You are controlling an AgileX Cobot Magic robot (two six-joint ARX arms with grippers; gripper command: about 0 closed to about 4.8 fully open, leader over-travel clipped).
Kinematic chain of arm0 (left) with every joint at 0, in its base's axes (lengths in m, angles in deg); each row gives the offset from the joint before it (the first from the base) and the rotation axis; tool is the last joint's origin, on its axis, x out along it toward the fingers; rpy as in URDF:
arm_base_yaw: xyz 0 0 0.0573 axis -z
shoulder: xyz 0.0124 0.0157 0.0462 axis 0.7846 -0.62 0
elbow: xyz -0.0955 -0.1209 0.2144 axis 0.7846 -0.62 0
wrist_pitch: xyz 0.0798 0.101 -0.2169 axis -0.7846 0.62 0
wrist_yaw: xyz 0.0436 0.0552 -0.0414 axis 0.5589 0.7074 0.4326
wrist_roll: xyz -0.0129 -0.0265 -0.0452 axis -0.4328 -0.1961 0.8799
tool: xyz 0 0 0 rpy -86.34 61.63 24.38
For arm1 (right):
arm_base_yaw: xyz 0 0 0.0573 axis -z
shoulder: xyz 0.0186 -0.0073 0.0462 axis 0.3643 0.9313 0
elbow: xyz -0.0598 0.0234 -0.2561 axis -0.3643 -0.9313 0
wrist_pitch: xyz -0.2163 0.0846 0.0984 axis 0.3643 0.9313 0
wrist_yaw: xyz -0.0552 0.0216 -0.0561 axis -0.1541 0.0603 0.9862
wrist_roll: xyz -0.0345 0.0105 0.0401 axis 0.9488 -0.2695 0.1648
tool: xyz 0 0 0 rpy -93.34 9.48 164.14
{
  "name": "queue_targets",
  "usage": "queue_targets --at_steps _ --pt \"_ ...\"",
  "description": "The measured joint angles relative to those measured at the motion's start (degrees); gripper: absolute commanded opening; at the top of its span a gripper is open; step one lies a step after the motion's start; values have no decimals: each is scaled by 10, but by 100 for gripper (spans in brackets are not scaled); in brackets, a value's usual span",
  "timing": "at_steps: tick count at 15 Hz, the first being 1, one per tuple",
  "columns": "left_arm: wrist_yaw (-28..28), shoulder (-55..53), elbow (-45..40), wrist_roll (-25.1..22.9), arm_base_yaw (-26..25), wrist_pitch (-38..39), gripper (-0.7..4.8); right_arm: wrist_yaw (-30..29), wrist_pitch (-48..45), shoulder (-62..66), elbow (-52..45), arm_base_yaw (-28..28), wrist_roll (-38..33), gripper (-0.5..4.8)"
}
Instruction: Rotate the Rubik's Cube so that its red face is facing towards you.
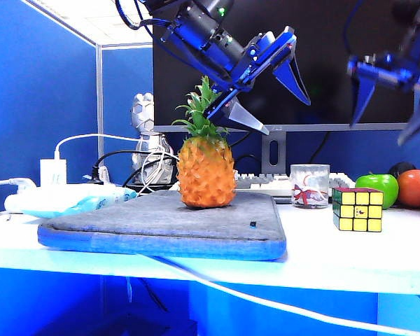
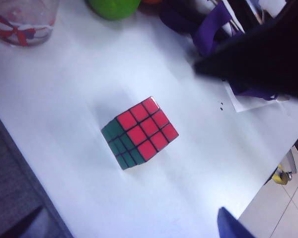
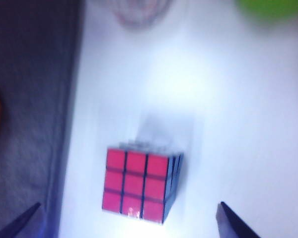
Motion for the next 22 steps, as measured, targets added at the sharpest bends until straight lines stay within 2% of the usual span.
queue_targets --at_steps 6,10,14,16,22 --pt "-16 0 0 0 0 16 479 -8 35 50 2 -17 4 479" --pt "-26 0 0 0 0 29 479 4 83 87 71 -46 13 479" --pt "-39 0 0 -11 0 51 479 82 176 158 181 -60 34 479" --pt "-39 0 0 -17 0 57 479 101 198 164 180 -58 36 479" --pt "-39 0 0 -22 0 57 479 89 198 178 181 -60 36 479"
